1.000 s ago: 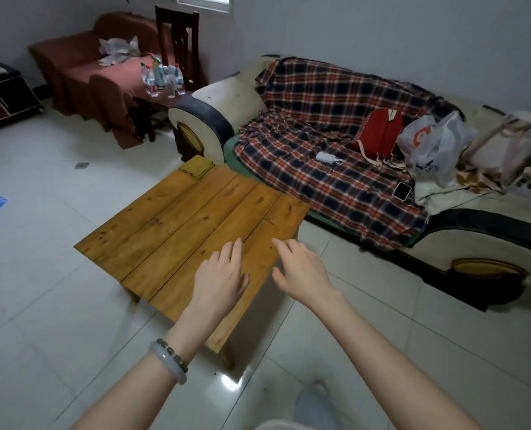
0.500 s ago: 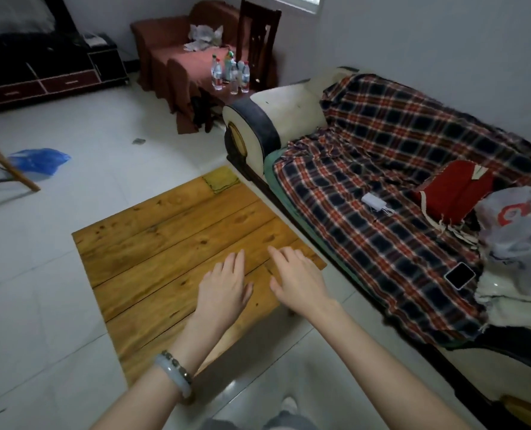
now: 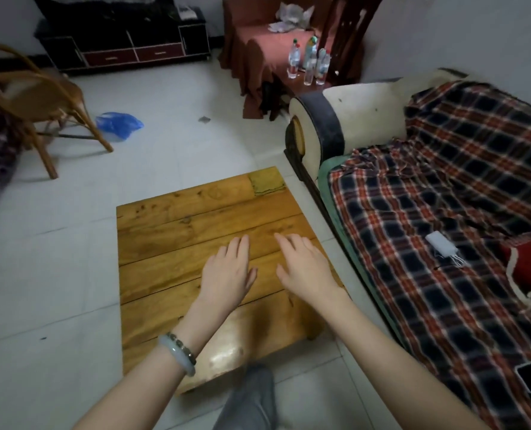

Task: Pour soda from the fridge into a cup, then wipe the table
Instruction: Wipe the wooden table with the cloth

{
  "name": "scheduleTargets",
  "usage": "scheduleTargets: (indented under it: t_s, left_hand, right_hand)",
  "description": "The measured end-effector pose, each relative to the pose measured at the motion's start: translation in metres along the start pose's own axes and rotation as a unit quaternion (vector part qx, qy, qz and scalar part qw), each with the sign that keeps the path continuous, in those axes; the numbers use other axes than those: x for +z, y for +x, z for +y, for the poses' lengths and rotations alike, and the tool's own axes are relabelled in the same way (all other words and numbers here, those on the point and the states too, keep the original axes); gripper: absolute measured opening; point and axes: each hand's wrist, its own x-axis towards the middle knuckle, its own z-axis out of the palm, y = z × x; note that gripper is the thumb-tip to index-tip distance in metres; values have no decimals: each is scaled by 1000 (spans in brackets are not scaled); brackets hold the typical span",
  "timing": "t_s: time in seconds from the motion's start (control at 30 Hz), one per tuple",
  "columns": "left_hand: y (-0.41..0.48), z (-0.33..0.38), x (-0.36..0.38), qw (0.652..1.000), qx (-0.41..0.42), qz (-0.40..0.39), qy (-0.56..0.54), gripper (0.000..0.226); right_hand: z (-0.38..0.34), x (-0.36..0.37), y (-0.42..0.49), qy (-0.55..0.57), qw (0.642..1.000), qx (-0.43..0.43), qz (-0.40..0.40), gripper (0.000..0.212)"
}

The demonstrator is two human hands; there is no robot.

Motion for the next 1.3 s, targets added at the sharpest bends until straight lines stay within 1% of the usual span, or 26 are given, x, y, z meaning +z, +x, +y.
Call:
scheduleTargets:
  t_s: [0.2,0.4,0.63,0.77,0.9,1.07,1.2,1.3]
  left_hand:
    - [62,-32,16,1000,-27,2,-2,66]
    - [126,-67,32,999,-30,12,1,71]
    - [184,-105,70,999,-50,5,1,70]
    - [204,-120,114,997,-71,-22,12,68]
    - [217,-132,170,995,-77,-63,20,69]
    - [236,-148,237,987,-115,-115,17,69]
    - [259,-152,277,986,-118,-118,6,65]
    - [271,-158,301,985,-132,-110,0,64]
  right_hand:
    - [11,8,78,-9,1000,-22,-3,60]
    - [28,12,152,-11,1000,-16,-12,61]
    - [61,43,232,-15,999,-33,-24,60]
    - [86,90,284,-18,997,-34,-60,61]
    - [125,154,331,-8,998,-36,-49,57]
    - [176,222,394,-5,998,-16,-53,52]
    - [206,273,434,-40,995,-16,-91,69]
    - [221,304,455,-22,997,0,-75,78]
